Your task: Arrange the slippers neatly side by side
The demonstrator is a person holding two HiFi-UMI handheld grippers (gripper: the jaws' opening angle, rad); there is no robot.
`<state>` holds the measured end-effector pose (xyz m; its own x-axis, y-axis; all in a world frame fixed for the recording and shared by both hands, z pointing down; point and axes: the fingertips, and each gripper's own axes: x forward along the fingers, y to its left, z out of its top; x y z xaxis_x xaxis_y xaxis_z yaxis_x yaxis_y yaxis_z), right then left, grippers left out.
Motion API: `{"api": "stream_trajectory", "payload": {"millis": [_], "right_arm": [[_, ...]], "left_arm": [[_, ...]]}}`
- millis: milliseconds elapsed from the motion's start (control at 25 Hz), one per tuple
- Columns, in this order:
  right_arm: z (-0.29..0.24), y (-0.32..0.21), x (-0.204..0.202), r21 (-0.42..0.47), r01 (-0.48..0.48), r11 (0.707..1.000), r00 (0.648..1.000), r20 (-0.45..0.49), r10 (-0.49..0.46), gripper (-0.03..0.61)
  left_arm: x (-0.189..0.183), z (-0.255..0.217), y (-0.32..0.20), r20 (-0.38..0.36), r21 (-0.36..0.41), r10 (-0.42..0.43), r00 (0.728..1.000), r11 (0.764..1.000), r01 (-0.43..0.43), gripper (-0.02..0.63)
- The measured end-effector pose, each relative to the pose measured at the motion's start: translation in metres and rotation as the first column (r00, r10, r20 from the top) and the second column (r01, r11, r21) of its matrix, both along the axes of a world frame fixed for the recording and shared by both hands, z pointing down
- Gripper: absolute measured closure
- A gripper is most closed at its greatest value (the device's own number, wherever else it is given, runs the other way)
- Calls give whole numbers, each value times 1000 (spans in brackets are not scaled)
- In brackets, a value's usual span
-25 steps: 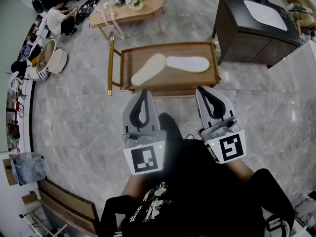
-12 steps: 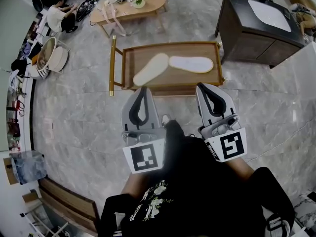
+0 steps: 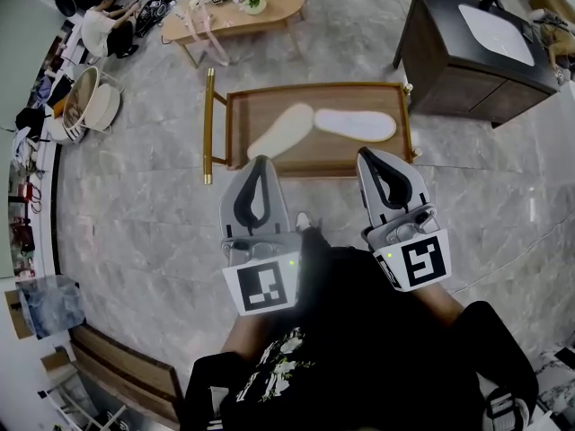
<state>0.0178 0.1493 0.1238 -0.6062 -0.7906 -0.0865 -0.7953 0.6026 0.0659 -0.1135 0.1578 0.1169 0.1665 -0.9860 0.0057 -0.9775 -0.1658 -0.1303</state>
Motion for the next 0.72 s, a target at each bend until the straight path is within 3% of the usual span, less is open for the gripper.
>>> {"api": "stream_trajectory", "payload": {"millis": [280, 720], "right_arm": [[-6, -21, -24, -21, -20, 1000, 1000, -23, 20, 580], [-2, -43, -53, -43, -103, 994, 993, -59, 101, 580]], "left_arm": [[-31, -4, -22, -16, -20, 9, 1000, 1000, -9, 612], [-62, 0, -56, -30, -28, 91, 995, 995, -92, 612]]}}
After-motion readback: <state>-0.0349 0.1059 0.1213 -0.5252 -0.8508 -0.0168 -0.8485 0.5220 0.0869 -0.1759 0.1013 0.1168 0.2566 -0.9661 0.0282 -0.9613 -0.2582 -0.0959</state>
